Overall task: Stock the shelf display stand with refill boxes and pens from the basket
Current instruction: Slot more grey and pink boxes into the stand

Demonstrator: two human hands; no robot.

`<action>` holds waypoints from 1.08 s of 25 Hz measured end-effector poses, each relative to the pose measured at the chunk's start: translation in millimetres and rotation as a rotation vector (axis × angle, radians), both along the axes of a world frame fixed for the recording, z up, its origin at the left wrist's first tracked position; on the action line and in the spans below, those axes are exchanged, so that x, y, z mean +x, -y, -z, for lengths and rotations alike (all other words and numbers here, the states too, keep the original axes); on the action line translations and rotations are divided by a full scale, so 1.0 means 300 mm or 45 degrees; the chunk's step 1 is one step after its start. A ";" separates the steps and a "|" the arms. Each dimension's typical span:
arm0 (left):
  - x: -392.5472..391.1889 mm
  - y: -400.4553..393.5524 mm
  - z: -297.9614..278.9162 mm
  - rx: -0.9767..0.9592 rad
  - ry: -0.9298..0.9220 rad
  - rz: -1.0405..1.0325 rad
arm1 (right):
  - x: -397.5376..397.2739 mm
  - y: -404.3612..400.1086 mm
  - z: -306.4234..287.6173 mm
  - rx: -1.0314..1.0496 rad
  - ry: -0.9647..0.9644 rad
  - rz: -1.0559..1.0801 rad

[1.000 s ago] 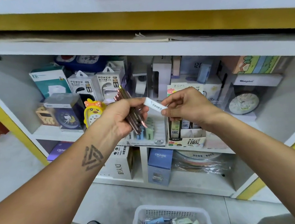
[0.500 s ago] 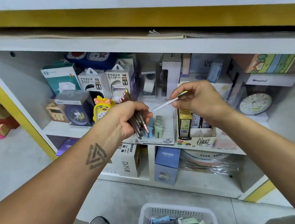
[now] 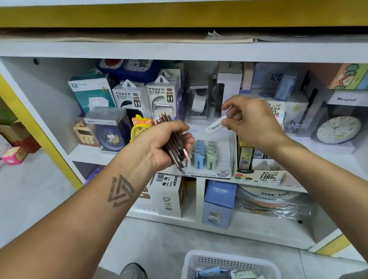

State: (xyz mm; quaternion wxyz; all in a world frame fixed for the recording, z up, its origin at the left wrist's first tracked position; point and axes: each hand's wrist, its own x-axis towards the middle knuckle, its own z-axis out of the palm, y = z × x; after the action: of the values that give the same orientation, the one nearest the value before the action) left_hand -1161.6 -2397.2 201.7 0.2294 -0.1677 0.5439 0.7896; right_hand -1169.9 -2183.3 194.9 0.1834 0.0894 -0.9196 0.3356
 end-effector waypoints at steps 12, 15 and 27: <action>-0.018 0.115 0.006 0.023 0.013 -0.114 | -0.100 0.153 0.111 0.220 -0.073 -0.015; -0.022 0.127 0.010 0.023 0.019 -0.106 | -0.111 0.182 0.136 0.261 -0.004 -0.044; -0.019 0.101 0.007 0.050 -0.007 -0.041 | -0.118 0.221 0.145 0.668 0.209 -0.144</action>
State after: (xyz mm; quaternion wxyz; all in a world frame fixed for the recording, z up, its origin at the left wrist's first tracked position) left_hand -1167.4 -2427.6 199.5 0.2184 -0.1699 0.5260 0.8042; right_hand -1205.4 -2249.5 151.4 0.0598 0.1574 -0.9804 0.1019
